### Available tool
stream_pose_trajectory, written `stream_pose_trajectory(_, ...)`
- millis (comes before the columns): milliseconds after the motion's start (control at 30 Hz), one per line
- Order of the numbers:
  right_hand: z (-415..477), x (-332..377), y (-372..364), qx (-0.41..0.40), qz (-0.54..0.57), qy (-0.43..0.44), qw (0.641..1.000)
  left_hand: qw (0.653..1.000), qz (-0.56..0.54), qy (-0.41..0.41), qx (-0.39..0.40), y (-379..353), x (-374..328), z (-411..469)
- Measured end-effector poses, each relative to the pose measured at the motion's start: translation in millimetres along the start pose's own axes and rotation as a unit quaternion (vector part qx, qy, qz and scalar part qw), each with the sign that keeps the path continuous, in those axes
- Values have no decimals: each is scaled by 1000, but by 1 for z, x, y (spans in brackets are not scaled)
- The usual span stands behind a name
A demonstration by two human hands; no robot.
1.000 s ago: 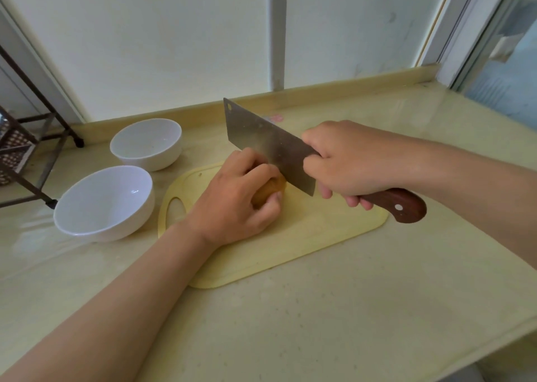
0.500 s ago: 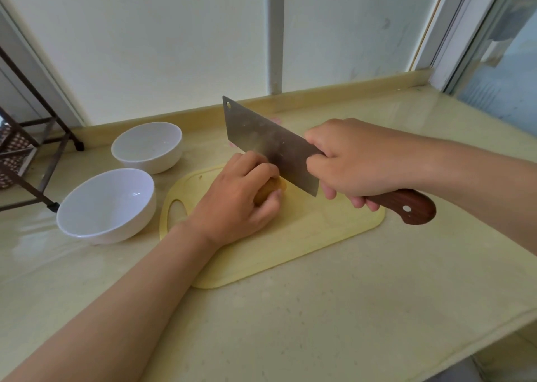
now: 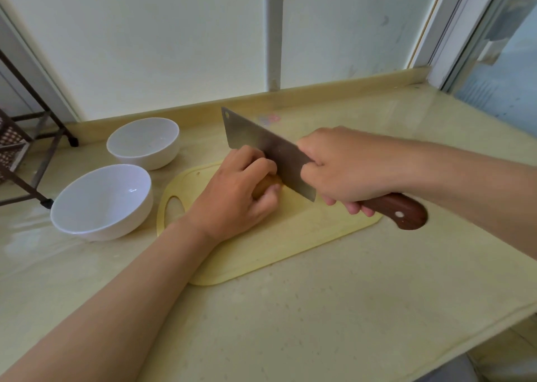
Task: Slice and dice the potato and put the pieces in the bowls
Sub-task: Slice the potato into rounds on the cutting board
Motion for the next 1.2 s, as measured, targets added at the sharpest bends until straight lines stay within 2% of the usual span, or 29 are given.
stream_pose_trajectory(167, 14, 2, -20, 7, 2, -15, 1000, 1000, 2, -4, 0, -1, 1, 0)
stream_pose_trajectory(633, -3, -9, -3, -20, 66, -4, 998, 999, -26, 29, 13, 4, -1, -4)
stream_pose_trajectory(1200, -16, 3, 11, -40, 48, -6, 998, 998, -42, 36, 10, 3, 3, -4)
Point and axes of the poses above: each hand's wrist, its own z-axis towards the middle knuckle, its own y-axis out of the back of the hand, x = y × z, the point moved 1 cm from there along z, towards the middle knuckle, and after that the axes turned 2 degrees about -x, right-handed, at the moved point
